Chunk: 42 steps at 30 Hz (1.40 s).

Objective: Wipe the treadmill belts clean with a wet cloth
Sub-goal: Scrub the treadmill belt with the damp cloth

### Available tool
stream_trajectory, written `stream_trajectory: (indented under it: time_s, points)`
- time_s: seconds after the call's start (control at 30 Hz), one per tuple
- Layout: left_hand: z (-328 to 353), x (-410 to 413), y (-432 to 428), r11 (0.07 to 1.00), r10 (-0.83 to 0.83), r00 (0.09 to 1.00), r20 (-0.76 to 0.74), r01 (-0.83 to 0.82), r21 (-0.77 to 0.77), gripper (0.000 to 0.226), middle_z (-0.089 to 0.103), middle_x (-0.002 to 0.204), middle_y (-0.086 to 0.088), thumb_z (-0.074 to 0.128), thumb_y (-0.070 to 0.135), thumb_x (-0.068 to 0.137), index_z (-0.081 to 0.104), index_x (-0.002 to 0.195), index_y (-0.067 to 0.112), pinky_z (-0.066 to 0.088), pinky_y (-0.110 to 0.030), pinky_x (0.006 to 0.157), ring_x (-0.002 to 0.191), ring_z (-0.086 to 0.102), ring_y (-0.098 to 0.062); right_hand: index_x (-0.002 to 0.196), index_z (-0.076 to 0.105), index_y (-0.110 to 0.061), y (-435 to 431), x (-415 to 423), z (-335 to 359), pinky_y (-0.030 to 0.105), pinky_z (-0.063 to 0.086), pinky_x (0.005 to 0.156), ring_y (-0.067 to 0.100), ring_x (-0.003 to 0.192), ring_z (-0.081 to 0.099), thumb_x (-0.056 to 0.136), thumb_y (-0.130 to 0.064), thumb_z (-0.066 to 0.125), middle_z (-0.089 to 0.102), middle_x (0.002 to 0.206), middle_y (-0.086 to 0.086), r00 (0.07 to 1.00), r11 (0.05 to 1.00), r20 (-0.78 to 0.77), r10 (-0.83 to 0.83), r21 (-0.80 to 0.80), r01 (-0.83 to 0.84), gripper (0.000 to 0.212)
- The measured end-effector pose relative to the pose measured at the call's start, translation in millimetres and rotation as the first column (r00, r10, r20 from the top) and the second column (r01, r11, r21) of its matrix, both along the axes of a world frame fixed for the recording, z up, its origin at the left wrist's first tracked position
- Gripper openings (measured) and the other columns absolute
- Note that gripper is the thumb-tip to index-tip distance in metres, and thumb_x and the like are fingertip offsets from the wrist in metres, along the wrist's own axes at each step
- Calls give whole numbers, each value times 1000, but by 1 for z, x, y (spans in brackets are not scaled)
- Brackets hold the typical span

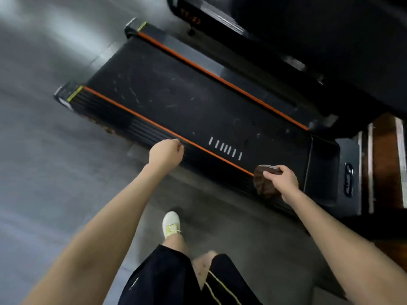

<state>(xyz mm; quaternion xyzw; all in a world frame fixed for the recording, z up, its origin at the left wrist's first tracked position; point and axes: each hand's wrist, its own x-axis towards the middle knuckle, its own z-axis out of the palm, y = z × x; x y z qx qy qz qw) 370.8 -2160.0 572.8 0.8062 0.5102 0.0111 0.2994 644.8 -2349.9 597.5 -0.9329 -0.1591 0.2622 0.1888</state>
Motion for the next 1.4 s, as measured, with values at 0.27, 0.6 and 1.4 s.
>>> stream_trajectory:
  time_s: [0.27, 0.6, 1.4]
  points:
    - [-97, 44, -16, 994, 106, 989, 107, -104, -26, 31, 60, 103, -13, 39, 27, 98, 61, 98, 6, 46, -39, 78, 98, 57, -35, 100, 59, -20, 38, 64, -80, 46, 52, 90, 26, 96, 63, 79, -29, 76, 66, 105, 6, 996, 996, 44, 79, -51, -76, 28]
    - [-261, 152, -49, 985, 166, 970, 179, -154, -83, 31, 59, 97, -8, 39, 27, 98, 64, 102, 10, 48, -40, 76, 92, 54, -28, 102, 56, -24, 37, 185, -245, 46, 53, 91, 26, 96, 64, 81, -32, 74, 65, 106, 4, 996, 1000, 86, -18, -12, 19, 29]
    - [-525, 620, -77, 533, -757, 650, 65, 557, 637, 33, 53, 118, -5, 36, 31, 97, 60, 116, 19, 39, -37, 86, 108, 43, -27, 137, 42, -29, -123, 480, -513, 45, 38, 98, 38, 116, 53, 88, -46, 56, 57, 128, 15, 628, 930, 705, -330, 127, 345, 53]
